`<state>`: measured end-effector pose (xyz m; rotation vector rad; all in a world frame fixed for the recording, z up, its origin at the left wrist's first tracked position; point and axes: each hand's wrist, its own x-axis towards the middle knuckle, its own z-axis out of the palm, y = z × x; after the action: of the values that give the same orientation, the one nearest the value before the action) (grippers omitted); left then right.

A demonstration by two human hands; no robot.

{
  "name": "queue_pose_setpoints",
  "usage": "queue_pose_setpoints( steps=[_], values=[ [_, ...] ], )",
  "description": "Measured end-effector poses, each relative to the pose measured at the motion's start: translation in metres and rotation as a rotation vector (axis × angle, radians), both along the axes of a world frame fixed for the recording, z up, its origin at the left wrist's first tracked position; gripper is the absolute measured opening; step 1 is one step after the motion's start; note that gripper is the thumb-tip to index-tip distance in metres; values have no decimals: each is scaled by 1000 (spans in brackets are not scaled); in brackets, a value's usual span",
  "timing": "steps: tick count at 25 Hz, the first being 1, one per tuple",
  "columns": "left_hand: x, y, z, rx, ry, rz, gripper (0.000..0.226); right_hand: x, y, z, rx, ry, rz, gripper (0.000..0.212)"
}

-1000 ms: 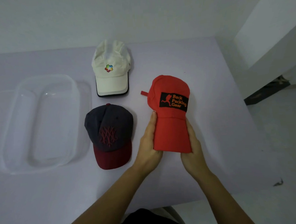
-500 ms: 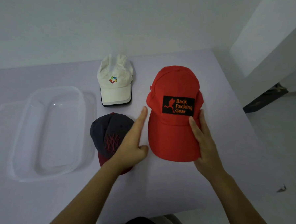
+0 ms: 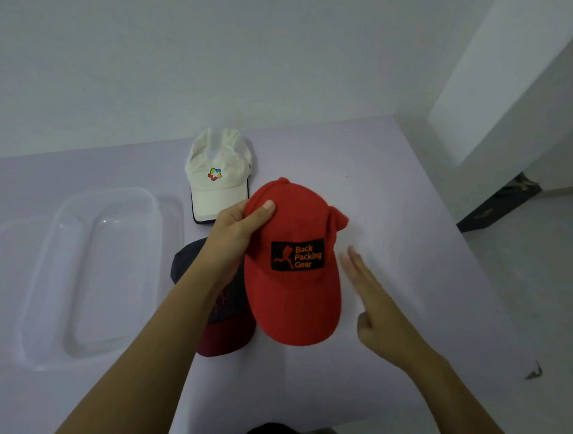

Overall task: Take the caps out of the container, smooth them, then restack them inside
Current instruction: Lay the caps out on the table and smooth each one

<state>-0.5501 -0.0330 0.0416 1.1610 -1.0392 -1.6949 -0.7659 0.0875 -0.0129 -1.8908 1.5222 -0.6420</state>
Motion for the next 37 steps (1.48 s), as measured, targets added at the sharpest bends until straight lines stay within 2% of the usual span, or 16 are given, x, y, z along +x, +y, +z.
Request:
queue_pose_setpoints(
  steps=[3, 4, 6, 9, 11, 14, 16, 19, 23, 27, 31, 33, 37],
  values=[
    [-6, 5, 3, -71, -85, -29, 20, -2, -20, 16, -75, -206, -294, 54],
    [-11, 7, 6, -87, -85, -63, 18, 0, -30, 24, -65, -246, -317, 51],
    [-25, 11, 13, -98, -27, -118, 24, 8, -49, 37, 25, -373, -234, 53],
    [-36, 13, 9, -73, 78, -74, 29, 21, -63, 43, 173, -717, -185, 40],
    [-38, 9, -8, -102, -55, -15, 26, 20, -68, 31, 155, -788, -269, 40],
    [-42, 4, -49, -155, -550, -47, 33, 17, -73, -1, 237, -700, -376, 40],
    [-48, 3, -73, -123, -696, -89, 34, 14, -75, -24, 306, -611, -424, 43],
    [-55, -7, -105, -93, -745, -99, 37, 6, -86, -55, 371, -534, -444, 49],
    [-60, -24, -132, -76, -747, -78, 35, -3, -106, -78, 408, -402, -439, 34],
    [-64, -27, -139, -111, -775, 104, 31, -17, -116, -91, 217, -151, -447, 47],
    [-78, -10, -143, -77, -758, 283, 31, -3, -118, -93, 253, -327, -540, 36],
    [-84, -9, -144, -85, -726, 348, 30, 4, -121, -94, 243, -350, -569, 34],
    [-79, -18, -148, -70, -746, 341, 32, 0, -136, -100, 255, -387, -677, 34]
  ],
)
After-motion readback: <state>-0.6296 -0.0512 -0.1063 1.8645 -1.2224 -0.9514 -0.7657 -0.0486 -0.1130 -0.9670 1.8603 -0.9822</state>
